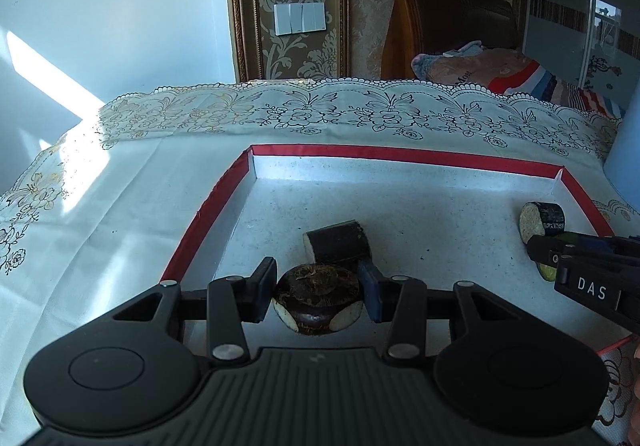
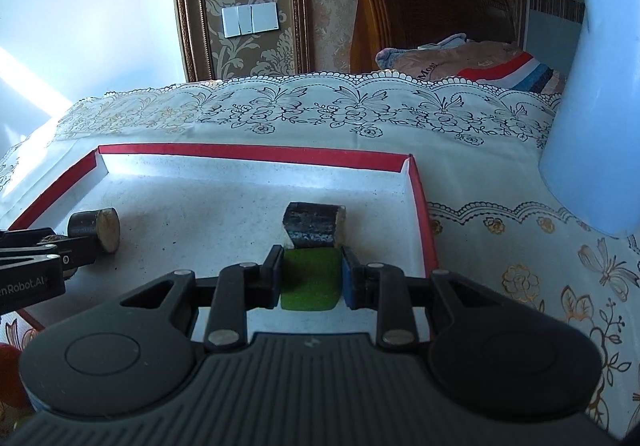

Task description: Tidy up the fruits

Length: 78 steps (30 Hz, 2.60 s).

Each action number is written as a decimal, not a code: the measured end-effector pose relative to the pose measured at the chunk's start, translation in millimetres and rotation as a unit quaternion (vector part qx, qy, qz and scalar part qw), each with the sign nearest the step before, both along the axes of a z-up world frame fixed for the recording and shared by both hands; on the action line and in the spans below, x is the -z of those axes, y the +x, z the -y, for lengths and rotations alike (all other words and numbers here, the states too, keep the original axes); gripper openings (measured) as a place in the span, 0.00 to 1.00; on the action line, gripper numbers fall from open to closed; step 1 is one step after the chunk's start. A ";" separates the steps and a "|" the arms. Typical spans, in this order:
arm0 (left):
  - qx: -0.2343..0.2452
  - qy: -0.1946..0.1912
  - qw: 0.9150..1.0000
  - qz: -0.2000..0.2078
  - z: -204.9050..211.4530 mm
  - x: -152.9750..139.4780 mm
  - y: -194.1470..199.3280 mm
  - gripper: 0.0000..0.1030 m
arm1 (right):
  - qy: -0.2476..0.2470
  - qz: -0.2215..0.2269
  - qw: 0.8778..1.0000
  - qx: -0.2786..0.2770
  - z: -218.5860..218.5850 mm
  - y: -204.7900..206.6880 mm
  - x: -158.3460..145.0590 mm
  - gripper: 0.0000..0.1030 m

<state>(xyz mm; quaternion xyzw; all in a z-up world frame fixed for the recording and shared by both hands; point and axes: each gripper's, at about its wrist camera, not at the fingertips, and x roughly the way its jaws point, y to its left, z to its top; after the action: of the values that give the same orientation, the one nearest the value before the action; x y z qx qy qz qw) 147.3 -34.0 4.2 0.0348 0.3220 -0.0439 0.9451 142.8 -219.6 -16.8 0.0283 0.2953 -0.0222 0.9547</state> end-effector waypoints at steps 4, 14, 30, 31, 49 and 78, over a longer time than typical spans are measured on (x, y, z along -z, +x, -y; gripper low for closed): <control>-0.007 0.023 1.000 0.002 6.3 6.0 8.0 0.43 | -0.017 0.002 1.000 0.001 -4.5 3.1 1.1 0.26; 0.003 0.032 0.999 0.027 11.4 3.9 -7.1 0.62 | -0.005 0.012 1.000 0.017 1.2 -4.2 -1.1 0.59; -0.001 0.036 0.999 0.031 8.7 5.6 -14.0 0.62 | -0.012 0.017 1.000 0.006 -5.2 -18.5 0.0 0.84; -0.004 0.035 0.999 0.034 7.9 4.9 -15.1 0.62 | -0.017 0.018 1.000 0.005 -6.7 -20.1 -0.1 0.87; -0.008 -0.004 0.998 0.061 -10.7 -7.9 -51.6 0.72 | -0.045 0.035 0.998 -0.002 -15.7 -41.9 -1.3 1.00; -0.034 -0.058 0.997 0.047 -65.3 -2.6 -100.9 0.75 | -0.016 0.058 0.998 -0.036 -12.6 -113.7 -5.1 1.00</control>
<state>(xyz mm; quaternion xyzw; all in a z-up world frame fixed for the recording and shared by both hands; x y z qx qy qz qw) 46.4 31.3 6.8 -0.0289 0.2752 -0.0285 0.9605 29.1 -207.0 -11.7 0.0033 0.2402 0.0094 0.9707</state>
